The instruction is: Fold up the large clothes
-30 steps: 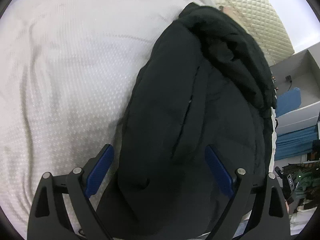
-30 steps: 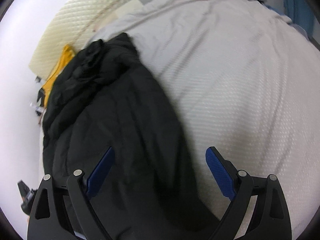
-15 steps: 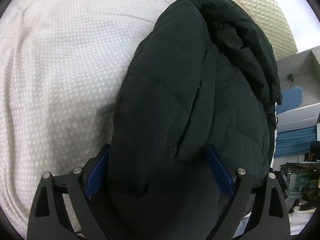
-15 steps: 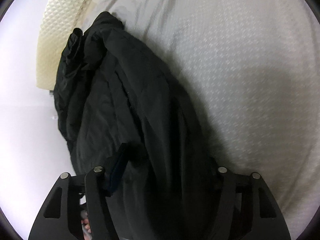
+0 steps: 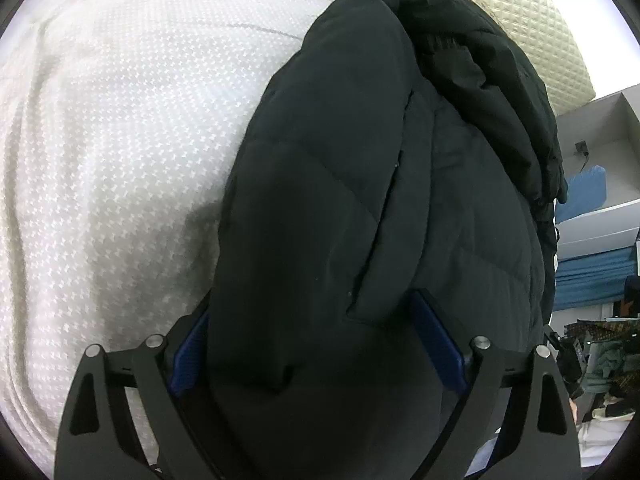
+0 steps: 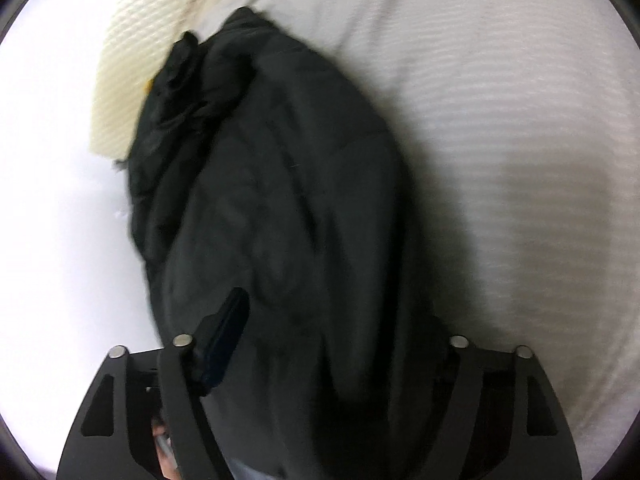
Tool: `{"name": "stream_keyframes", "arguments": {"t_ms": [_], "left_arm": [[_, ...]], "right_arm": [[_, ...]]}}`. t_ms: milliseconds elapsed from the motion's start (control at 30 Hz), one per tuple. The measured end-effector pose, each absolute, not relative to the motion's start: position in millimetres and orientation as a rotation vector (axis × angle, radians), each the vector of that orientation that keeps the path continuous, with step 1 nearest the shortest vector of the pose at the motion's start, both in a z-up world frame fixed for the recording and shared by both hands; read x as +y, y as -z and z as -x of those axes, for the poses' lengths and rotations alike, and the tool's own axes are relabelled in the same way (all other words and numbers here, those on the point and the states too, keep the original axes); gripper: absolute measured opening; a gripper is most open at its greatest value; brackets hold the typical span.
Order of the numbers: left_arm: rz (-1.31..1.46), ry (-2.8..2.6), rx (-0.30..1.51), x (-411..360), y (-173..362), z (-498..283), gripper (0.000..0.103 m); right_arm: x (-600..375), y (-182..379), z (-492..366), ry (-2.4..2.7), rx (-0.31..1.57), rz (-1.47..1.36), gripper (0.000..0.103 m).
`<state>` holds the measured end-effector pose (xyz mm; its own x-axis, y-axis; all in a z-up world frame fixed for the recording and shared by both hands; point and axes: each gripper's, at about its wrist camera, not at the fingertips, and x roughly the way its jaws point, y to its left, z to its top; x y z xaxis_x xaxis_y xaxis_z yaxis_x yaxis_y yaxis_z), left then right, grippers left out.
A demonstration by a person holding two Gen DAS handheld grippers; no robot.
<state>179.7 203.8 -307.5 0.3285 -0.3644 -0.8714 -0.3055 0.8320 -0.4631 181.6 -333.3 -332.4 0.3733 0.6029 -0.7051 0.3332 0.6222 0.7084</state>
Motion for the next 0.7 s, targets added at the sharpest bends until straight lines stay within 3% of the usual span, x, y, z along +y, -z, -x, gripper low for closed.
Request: {"name": "stream_keyframes", "arguments": {"t_ms": [167,433,533,600,700], "left_arm": [[0.663,0.083,1.262,196.4,311.9,-180.2,0.089],[0.795,0.227,1.230,186.5,312.5,-180.1,0.072],[0.845,0.279,1.204,185.0,309.0,-181.6,0.066],[0.863,0.312,1.189,180.8,305.3,-184.6,0.063],[0.868,0.376,1.161,172.6,297.7,-188.1,0.062]], "right_arm": [[-333.6,337.9,-184.2,-0.165,1.255,-0.911,0.080],[-314.3,338.7,-192.4,-0.334,1.279,-0.971,0.080],[-311.4,332.3,-194.3,-0.376,1.258,-0.980,0.069],[-307.4,327.2,-194.8,-0.391,1.250,-0.954,0.052],[-300.1,319.6,-195.3,-0.426,1.237,-0.923,0.036]]}}
